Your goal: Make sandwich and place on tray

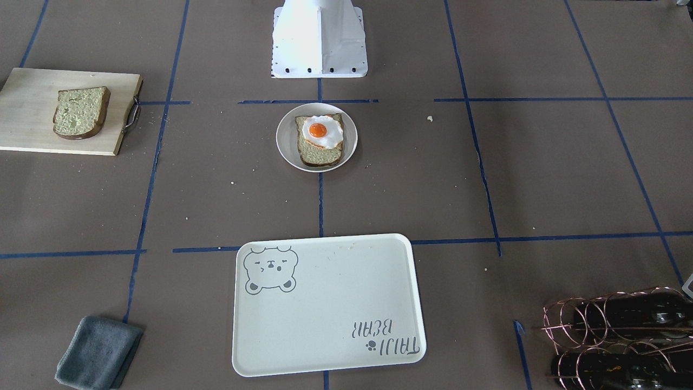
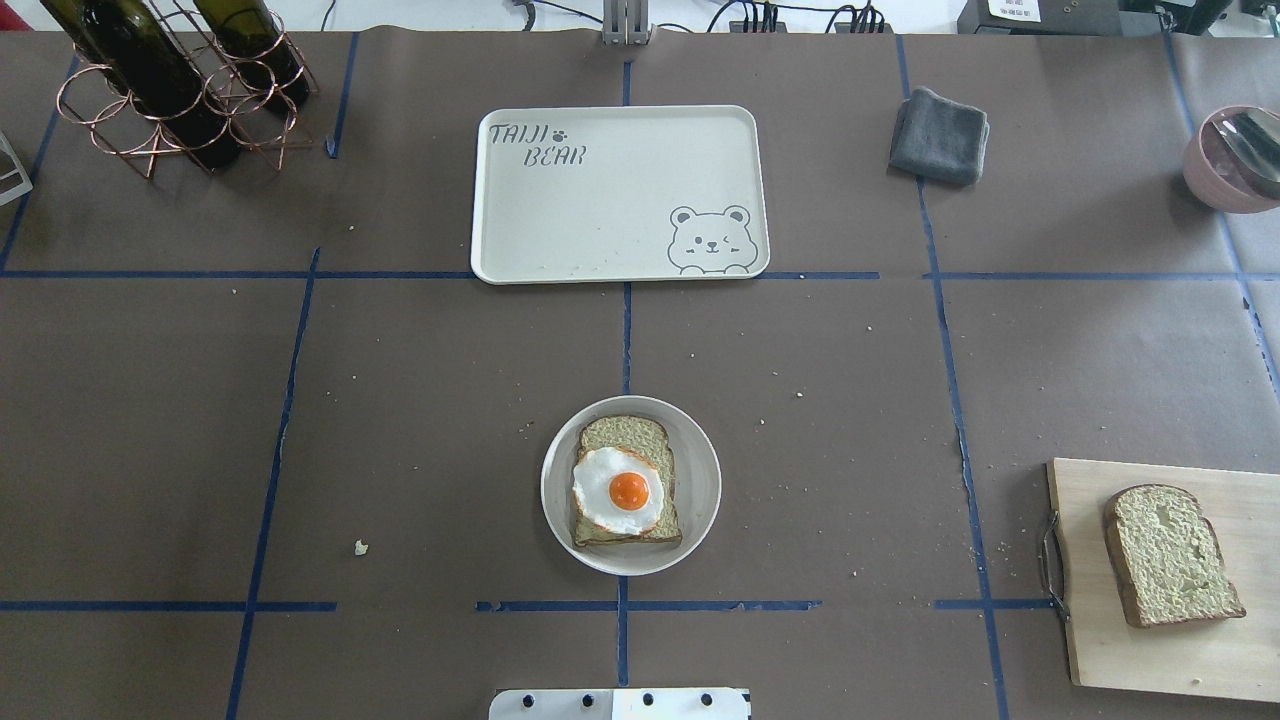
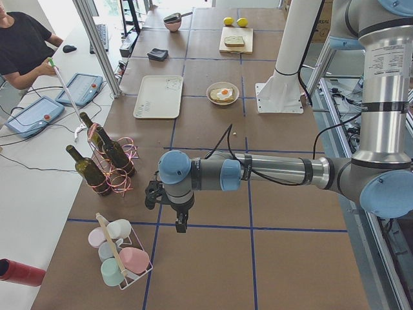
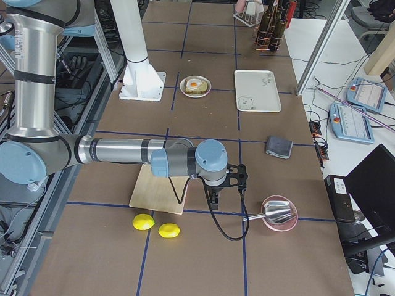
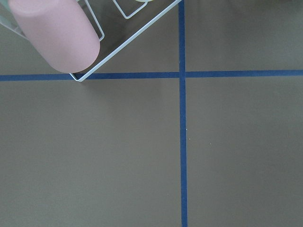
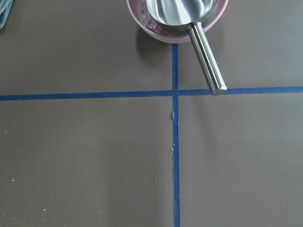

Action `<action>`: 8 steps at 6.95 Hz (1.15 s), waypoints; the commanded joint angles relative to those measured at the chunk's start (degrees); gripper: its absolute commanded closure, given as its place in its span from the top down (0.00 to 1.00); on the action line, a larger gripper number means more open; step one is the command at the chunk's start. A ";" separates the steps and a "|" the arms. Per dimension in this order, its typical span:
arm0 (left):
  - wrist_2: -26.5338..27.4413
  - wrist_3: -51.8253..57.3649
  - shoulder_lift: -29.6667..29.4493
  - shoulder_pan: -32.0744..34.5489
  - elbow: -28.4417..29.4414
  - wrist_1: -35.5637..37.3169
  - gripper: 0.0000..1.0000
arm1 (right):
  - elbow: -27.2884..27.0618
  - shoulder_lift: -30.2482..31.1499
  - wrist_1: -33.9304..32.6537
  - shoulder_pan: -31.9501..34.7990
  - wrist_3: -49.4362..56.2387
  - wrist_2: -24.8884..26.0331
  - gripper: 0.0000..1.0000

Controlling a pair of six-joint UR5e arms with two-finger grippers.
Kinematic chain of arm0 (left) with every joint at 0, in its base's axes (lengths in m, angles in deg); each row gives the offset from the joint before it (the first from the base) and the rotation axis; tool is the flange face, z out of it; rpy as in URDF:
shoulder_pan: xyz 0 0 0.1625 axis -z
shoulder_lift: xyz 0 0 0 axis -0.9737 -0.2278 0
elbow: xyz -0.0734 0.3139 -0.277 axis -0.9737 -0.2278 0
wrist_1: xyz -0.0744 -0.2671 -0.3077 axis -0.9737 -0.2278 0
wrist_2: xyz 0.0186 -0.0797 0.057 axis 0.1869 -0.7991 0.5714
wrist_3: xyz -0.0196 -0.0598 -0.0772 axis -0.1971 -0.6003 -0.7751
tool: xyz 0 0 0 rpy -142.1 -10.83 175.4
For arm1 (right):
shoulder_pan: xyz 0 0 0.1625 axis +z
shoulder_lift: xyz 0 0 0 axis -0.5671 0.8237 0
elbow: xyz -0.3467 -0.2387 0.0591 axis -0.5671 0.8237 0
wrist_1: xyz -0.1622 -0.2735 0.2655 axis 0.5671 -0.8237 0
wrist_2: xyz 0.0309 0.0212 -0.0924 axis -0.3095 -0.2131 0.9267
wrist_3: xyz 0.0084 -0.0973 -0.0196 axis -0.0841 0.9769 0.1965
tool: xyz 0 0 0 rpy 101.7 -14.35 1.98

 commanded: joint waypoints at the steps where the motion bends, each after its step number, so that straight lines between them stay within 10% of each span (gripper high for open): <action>1: -0.09 0.08 -0.04 0.00 0.02 -0.07 1.00 | -0.04 -0.02 0.09 0.00 0.00 0.17 1.00; 8: -0.35 0.17 -6.88 -2.96 0.89 -5.07 1.00 | -0.21 -5.35 0.18 -5.07 0.09 0.70 1.00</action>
